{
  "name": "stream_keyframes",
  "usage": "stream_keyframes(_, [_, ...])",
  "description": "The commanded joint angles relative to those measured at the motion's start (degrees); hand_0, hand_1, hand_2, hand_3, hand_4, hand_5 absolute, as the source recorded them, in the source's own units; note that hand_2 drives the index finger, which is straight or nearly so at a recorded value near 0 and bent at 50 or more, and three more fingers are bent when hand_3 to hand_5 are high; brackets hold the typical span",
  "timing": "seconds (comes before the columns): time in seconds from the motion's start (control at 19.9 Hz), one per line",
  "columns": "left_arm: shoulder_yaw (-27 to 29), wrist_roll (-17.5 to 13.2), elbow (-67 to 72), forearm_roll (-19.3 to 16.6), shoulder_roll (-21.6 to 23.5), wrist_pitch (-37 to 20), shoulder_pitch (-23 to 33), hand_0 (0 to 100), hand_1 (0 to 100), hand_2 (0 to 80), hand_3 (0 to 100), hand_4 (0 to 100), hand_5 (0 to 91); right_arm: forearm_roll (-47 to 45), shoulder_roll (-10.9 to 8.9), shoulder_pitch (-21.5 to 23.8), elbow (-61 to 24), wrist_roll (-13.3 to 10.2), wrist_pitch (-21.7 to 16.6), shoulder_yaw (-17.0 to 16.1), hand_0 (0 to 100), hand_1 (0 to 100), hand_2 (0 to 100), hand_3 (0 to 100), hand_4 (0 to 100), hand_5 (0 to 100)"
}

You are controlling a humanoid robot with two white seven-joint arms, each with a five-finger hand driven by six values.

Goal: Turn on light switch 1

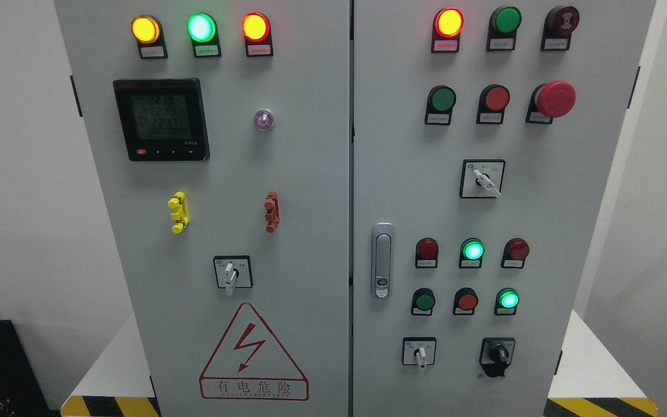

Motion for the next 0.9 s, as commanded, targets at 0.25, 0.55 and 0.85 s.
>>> stream_keyframes(0.25, [4.4, -0.3, -30.3, 4.4, 3.7, 0.0, -1.9, 25, 17, 2.6, 26, 35, 2.1, 0.0, 0.0, 0.0, 0.0, 0.0, 0.0, 0.0, 30, 0, 0, 0, 0, 0])
stream_keyframes(0.55, [4.2, -0.3, -40.1, 4.6, 3.7, 0.1, -2.8, 26, 23, 11.3, 37, 49, 21.2, 0.0, 0.0, 0.0, 0.0, 0.0, 0.0, 0.0, 30, 0, 0, 0, 0, 0])
stream_keyframes(0.85, [3.7, -0.2, -48.5, 4.6, 3.4, 0.7, -5.2, 28, 31, 23.3, 46, 56, 29.0, 0.0, 0.0, 0.0, 0.0, 0.0, 0.0, 0.0, 30, 0, 0, 0, 0, 0])
